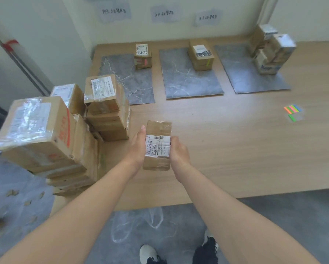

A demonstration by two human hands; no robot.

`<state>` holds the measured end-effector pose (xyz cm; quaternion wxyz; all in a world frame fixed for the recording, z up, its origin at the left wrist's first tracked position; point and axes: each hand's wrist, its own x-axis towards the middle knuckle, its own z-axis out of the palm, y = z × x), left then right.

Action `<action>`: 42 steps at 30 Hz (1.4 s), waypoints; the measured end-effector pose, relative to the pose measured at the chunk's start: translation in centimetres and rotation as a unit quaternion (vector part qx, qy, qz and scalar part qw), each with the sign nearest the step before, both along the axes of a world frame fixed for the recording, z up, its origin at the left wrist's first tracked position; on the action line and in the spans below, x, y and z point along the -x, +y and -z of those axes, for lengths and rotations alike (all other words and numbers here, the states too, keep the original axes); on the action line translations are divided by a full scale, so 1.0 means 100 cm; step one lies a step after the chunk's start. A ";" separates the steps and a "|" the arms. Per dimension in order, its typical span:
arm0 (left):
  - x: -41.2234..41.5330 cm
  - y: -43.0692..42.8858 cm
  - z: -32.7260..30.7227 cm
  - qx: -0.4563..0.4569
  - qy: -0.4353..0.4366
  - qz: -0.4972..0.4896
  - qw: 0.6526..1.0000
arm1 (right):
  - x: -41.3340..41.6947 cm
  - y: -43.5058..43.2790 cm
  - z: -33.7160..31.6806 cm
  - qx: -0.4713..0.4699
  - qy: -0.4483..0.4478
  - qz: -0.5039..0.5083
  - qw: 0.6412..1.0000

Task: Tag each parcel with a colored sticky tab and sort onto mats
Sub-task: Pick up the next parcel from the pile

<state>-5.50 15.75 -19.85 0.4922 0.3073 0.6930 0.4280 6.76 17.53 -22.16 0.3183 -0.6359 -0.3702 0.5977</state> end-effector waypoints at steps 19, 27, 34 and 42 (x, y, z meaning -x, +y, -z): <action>-0.150 0.032 -0.008 0.001 -0.079 -0.041 0.996 | -0.149 0.042 0.007 -0.034 -0.023 -0.007 0.999; -0.211 0.056 0.006 0.031 -0.099 -0.071 0.992 | -0.211 0.063 0.025 -0.004 -0.012 -0.006 1.000; -0.232 0.072 0.021 0.048 -0.099 -0.048 0.993 | -0.235 0.076 0.038 -0.001 -0.036 0.027 0.999; -0.230 0.099 0.035 0.063 -0.122 -0.031 0.990 | -0.234 0.099 0.046 0.011 -0.065 0.040 0.997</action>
